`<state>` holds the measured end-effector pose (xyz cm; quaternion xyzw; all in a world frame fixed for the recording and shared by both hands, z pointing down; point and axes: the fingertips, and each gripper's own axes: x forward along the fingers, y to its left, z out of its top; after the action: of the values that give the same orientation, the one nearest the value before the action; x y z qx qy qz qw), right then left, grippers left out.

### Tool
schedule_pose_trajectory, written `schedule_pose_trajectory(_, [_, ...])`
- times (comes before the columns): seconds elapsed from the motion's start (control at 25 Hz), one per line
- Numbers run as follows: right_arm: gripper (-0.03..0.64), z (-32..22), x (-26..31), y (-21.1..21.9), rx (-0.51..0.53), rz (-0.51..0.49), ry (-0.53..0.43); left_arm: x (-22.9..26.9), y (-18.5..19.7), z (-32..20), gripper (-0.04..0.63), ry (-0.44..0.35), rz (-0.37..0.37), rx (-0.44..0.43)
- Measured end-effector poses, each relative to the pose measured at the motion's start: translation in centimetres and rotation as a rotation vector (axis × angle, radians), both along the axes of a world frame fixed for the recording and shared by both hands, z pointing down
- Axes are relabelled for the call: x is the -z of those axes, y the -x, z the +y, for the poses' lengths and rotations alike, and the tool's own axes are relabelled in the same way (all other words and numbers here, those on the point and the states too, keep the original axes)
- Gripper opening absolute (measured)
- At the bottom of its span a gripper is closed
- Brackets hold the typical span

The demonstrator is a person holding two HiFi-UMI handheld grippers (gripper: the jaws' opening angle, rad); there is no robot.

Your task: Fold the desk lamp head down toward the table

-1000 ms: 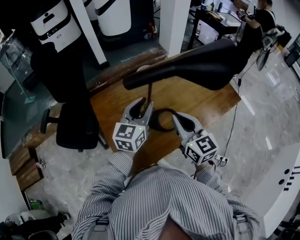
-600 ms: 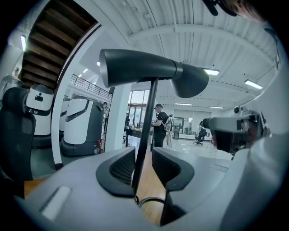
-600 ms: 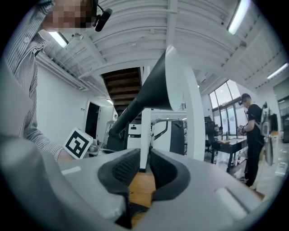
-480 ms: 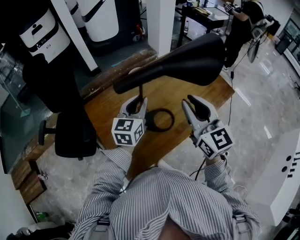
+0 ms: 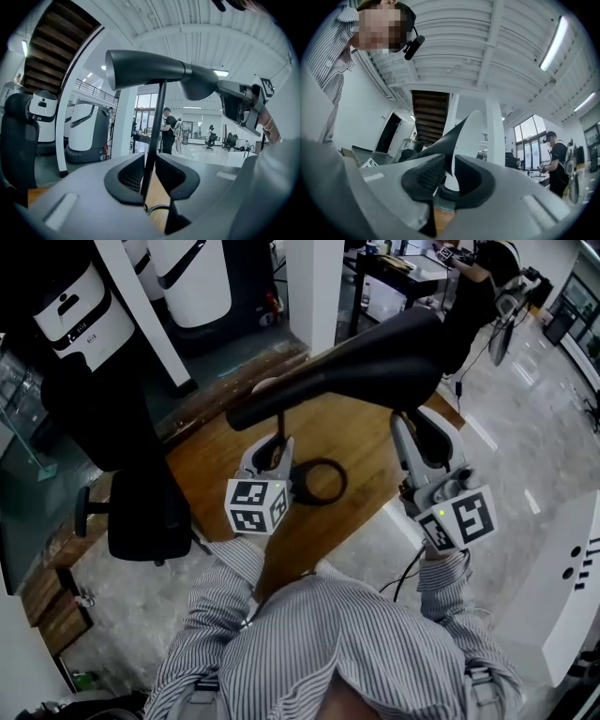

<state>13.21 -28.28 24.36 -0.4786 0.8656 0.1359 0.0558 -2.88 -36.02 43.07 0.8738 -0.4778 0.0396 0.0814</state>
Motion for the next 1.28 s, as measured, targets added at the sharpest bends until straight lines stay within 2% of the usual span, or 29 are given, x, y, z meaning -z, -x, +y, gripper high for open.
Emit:
schedule_pose_trajectory(0.08, [0.044,0.0,0.1,0.1,-0.002,-0.001,-0.005,0.0,0.0,0.0,0.071,0.003,0.007,0.001])
schedule_pose_trajectory(0.56, [0.035,0.1,-0.8,-0.2,-0.017,-0.039,0.024,-0.2,-0.1,0.1,0.071,0.003,0.004,-0.011])
schedule_pose_trajectory(0.72, [0.031,0.1,-2.9,-0.6,-0.026,-0.081,0.078,-0.2,-0.1,0.2,0.071,0.001,0.003,-0.004])
schedule_pose_trajectory(0.92, [0.029,0.0,-7.6,-0.2,-0.059,-0.083,0.161,-0.2,0.0,0.2,0.071,0.004,-0.001,-0.009])
schedule_pose_trajectory(1.12, [0.026,-0.3,-13.3,1.9,-0.041,-0.113,0.285,-0.2,-0.1,0.1,0.069,0.008,-0.013,-0.017])
schedule_pose_trajectory(1.28, [0.026,-0.4,-15.7,3.7,-0.020,-0.173,0.329,-0.2,-0.1,0.1,0.067,0.004,-0.017,-0.025])
